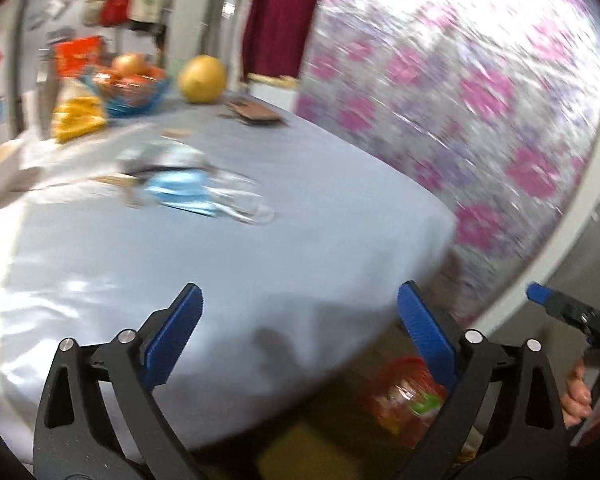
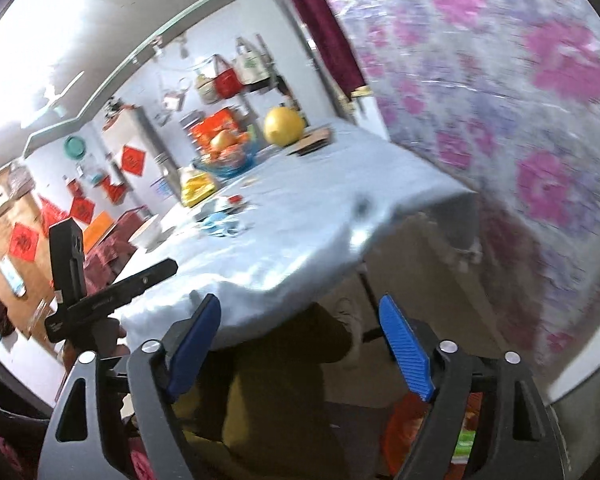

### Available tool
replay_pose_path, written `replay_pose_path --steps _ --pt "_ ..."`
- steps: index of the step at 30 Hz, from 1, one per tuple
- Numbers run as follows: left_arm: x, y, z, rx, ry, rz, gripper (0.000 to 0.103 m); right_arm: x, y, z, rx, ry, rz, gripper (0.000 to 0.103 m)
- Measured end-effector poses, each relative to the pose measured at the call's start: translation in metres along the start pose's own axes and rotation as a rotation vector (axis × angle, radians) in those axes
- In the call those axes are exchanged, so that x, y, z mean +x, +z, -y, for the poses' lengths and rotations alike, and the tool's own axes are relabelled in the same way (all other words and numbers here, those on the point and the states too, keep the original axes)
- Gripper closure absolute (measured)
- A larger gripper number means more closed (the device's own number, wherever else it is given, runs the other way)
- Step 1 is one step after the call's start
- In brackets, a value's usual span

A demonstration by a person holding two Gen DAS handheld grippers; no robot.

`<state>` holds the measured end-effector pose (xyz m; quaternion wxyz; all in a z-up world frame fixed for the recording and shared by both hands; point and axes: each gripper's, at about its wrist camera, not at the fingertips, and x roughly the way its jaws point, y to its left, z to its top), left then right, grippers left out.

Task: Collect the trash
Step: 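Move both tools back over the table toward the mask and sachet, then grasp the white medicine sachet with the right tool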

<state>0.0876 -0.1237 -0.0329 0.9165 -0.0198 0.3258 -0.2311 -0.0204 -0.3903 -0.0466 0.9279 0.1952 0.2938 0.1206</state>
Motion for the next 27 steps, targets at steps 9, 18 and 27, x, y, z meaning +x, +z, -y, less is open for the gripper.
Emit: replay_pose_path --steps 9,18,27 --pt "-0.008 0.018 -0.099 -0.114 0.207 -0.009 0.007 0.06 0.015 -0.059 -0.071 0.064 -0.081 0.013" --pt "0.007 0.037 -0.162 -0.159 0.28 -0.05 0.007 0.124 0.04 -0.114 -0.223 0.058 -0.134 0.013" --pt "0.034 0.062 -0.205 -0.193 0.3 -0.095 0.007 0.18 0.072 -0.145 -0.306 0.061 -0.161 0.013"
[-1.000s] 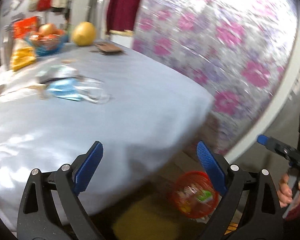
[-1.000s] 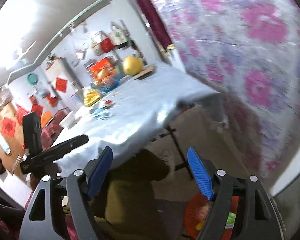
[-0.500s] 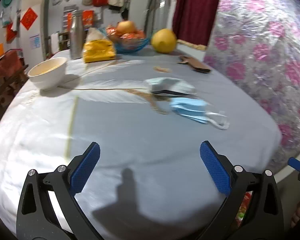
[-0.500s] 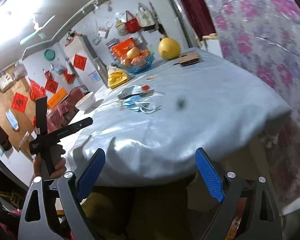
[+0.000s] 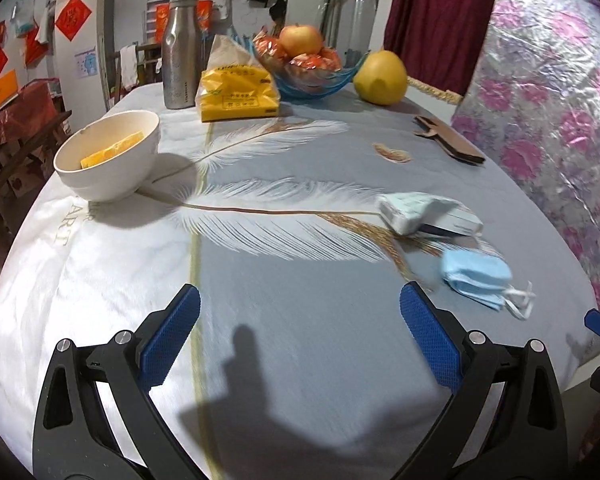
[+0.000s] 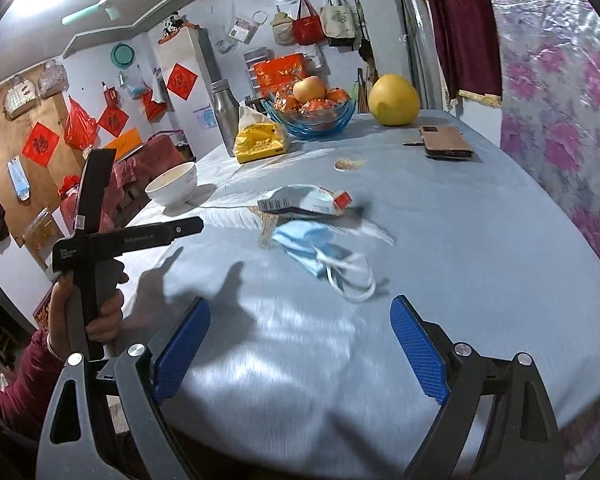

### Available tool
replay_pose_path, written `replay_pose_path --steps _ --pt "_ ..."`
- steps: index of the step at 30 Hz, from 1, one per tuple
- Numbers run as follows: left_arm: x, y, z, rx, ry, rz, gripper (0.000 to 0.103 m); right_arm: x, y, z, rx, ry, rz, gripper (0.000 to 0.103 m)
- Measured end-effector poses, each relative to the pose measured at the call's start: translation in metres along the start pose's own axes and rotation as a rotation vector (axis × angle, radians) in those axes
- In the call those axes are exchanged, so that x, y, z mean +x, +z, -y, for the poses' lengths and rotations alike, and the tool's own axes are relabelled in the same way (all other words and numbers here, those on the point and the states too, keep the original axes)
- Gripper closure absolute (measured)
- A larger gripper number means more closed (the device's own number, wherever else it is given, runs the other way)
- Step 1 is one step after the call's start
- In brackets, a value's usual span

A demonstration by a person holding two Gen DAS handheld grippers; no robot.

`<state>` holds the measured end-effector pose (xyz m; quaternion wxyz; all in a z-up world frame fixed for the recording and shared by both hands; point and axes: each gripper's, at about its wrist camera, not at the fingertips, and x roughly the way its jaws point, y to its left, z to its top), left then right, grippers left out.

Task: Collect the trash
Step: 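Grasp the white medicine sachet with the right tool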

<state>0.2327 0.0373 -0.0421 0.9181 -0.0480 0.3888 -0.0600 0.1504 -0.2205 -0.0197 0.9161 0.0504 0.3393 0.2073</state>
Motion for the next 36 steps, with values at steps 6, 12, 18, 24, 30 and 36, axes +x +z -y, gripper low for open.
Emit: replay_pose_path --steps 6,12,18,24,30,36 --pt "0.021 0.009 -0.02 -0.062 -0.055 -0.06 0.007 0.033 0.018 -0.007 -0.02 0.001 -0.035 0.013" --pt "0.028 0.008 -0.028 -0.106 -0.114 -0.077 0.007 0.062 0.039 -0.012 -0.056 -0.011 -0.056 0.013" --pt "0.026 0.008 -0.035 -0.144 -0.154 -0.06 0.007 0.091 0.065 -0.008 -0.044 -0.023 -0.068 0.013" --pt "0.022 0.007 -0.047 -0.216 -0.224 -0.035 0.007 0.124 0.087 -0.004 -0.058 -0.051 -0.1 0.013" --pt "0.022 0.007 -0.045 -0.211 -0.217 -0.035 0.007 0.159 0.1 0.007 -0.057 -0.075 -0.184 0.013" --pt "0.021 0.007 -0.049 -0.23 -0.234 -0.029 0.007 0.158 0.088 -0.015 -0.014 0.165 -0.247 0.024"
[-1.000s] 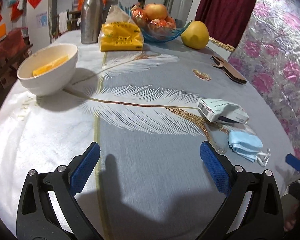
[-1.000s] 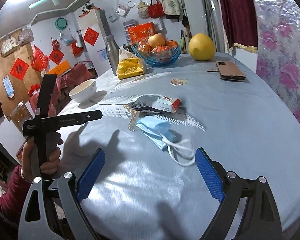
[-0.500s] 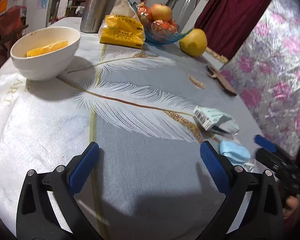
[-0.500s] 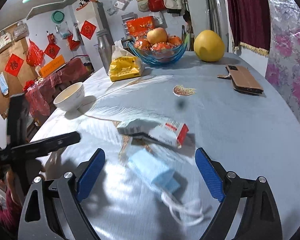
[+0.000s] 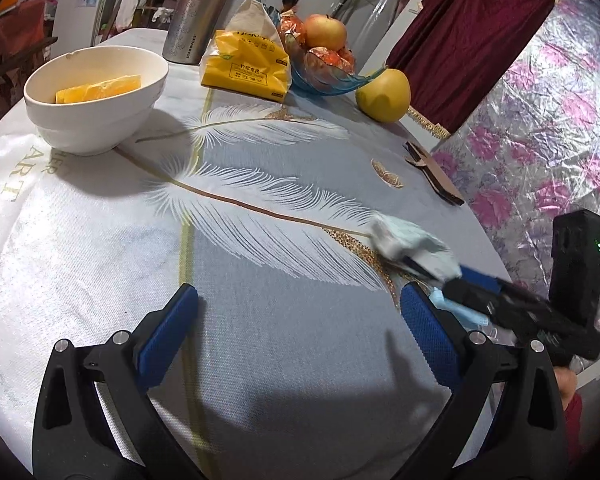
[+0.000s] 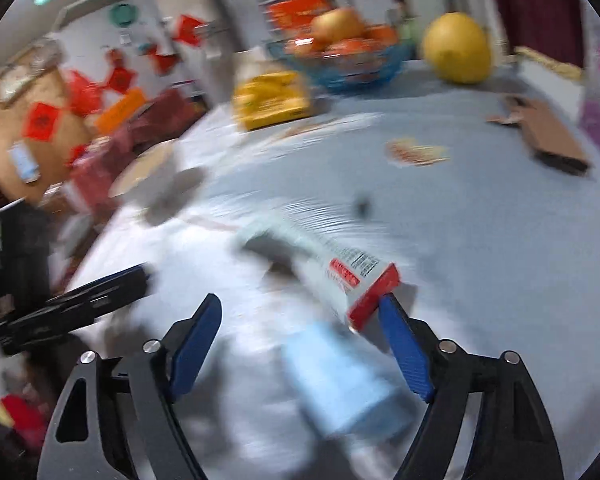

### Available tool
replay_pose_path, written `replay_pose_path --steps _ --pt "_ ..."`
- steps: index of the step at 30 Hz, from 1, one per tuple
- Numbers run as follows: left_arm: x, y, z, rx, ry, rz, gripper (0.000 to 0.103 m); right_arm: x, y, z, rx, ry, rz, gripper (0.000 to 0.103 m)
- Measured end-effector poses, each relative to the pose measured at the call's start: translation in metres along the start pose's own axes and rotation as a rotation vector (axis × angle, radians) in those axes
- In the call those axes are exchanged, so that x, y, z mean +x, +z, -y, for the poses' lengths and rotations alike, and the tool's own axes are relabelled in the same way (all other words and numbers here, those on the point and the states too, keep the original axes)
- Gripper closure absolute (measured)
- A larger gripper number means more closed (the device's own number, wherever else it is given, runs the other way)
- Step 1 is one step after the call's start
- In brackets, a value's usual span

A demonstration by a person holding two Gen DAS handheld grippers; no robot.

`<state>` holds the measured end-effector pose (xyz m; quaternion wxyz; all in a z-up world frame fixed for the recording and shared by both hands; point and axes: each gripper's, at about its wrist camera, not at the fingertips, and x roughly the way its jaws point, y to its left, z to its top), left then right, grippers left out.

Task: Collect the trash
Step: 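Grasp the white medicine sachet with the right tool, then grasp the blue face mask with the left tool while the right tool holds the sachet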

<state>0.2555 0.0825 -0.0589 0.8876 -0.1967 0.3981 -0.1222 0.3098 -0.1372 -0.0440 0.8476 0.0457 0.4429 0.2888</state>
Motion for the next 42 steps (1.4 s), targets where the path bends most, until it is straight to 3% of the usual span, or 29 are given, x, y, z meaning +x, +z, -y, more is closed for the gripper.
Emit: replay_pose_path --steps 3,6,8,20,22,24,25,31,34,42 --pt "0.0 0.0 0.0 0.003 0.003 -0.001 0.007 -0.006 0.0 -0.023 -0.085 0.036 0.007 0.024" --pt "0.0 0.0 -0.001 -0.005 -0.007 0.001 0.007 -0.011 0.006 -0.026 -0.145 -0.104 0.063 0.024" --pt "0.0 0.0 -0.002 -0.014 -0.015 0.003 0.007 -0.006 0.011 -0.022 -0.153 -0.147 0.064 0.024" --pt "-0.001 0.001 -0.004 -0.024 -0.026 0.005 0.007 0.04 0.036 -0.022 -0.168 -0.156 0.009 0.024" --pt "-0.001 0.001 -0.004 -0.024 -0.027 0.004 0.007 0.047 0.035 -0.02 -0.158 -0.153 -0.011 0.035" --pt "-0.001 0.001 -0.004 -0.024 -0.026 0.004 0.007 0.051 0.033 -0.018 -0.148 -0.145 -0.036 0.075" --pt "-0.001 0.001 -0.004 -0.024 -0.027 0.004 0.007 0.051 0.032 -0.015 -0.134 -0.129 -0.043 0.076" --pt "-0.001 0.001 -0.003 -0.017 -0.021 -0.001 0.007 -0.005 0.025 0.011 -0.05 -0.191 0.103 0.076" --pt "0.0 0.001 -0.002 -0.008 -0.012 -0.005 0.007 -0.039 0.01 0.036 -0.006 -0.272 0.151 0.075" --pt "0.004 0.0 0.007 0.044 0.05 -0.03 0.007 -0.08 -0.041 0.085 0.076 -0.392 0.155 0.075"
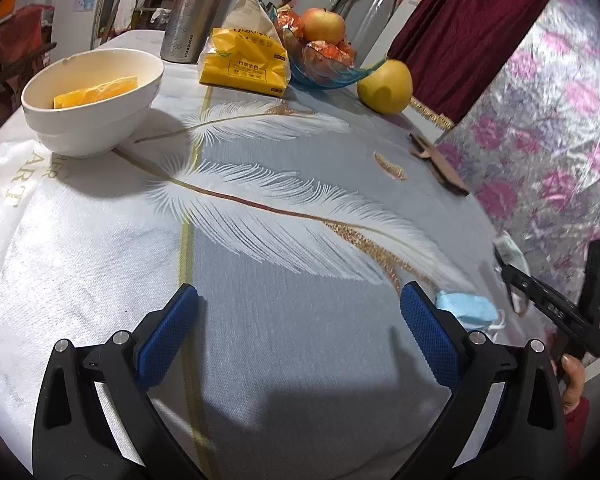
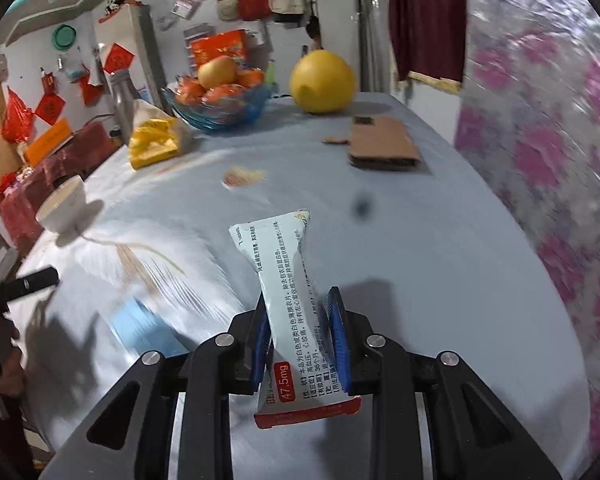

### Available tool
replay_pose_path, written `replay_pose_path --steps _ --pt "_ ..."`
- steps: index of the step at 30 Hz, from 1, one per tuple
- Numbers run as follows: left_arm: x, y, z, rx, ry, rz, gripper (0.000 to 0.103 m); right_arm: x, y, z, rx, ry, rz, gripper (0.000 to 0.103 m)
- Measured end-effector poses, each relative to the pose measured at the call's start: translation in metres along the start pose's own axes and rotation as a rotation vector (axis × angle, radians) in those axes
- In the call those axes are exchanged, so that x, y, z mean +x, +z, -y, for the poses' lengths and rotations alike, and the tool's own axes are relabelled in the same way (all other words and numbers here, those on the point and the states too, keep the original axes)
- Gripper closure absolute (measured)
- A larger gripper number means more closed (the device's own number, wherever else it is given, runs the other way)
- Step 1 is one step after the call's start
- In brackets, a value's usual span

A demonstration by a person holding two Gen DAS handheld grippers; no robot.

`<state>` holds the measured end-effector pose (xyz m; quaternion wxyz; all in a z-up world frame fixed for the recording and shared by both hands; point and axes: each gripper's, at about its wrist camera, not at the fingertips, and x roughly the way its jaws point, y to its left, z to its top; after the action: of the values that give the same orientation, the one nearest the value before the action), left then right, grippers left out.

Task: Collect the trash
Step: 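Grasp the blue face mask with the left tool while the right tool holds the sachet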

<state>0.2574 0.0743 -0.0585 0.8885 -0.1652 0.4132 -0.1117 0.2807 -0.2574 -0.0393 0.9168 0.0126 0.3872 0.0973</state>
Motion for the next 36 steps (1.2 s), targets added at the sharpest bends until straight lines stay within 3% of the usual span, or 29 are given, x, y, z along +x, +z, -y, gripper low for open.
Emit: replay_pose_path --steps 5,10,15,19,22,26,31,33,36 --pt "-0.001 -0.005 0.028 0.137 0.017 -0.018 0.007 0.0 -0.014 0.014 -0.003 -0.003 -0.008 0.075" --pt "0.007 -0.014 0.08 0.361 0.026 -0.031 0.007 0.005 -0.016 0.017 0.009 0.02 0.013 0.055" --pt "0.024 -0.02 0.129 0.591 -0.007 -0.061 0.007 0.008 -0.016 0.03 0.081 0.09 0.022 0.05" --pt "0.043 -0.018 0.15 0.671 -0.05 -0.089 0.007 0.014 -0.017 0.048 0.178 0.195 0.007 0.05" --pt "0.059 -0.02 0.16 0.715 -0.088 -0.126 0.007 0.013 -0.017 0.046 0.175 0.206 0.011 0.05" --pt "0.074 -0.031 0.17 0.79 -0.08 -0.143 0.008 0.014 -0.017 0.042 0.154 0.213 0.006 0.05" --pt "0.074 -0.042 0.181 0.858 -0.102 -0.143 0.031 0.015 -0.016 0.045 0.169 0.23 0.007 0.05" --pt "0.073 -0.042 0.181 0.852 -0.137 -0.158 0.045 0.015 -0.016 0.045 0.165 0.227 0.007 0.05" --pt "0.072 -0.042 0.179 0.817 -0.158 -0.177 0.051 0.015 -0.016 0.045 0.165 0.227 0.006 0.05"
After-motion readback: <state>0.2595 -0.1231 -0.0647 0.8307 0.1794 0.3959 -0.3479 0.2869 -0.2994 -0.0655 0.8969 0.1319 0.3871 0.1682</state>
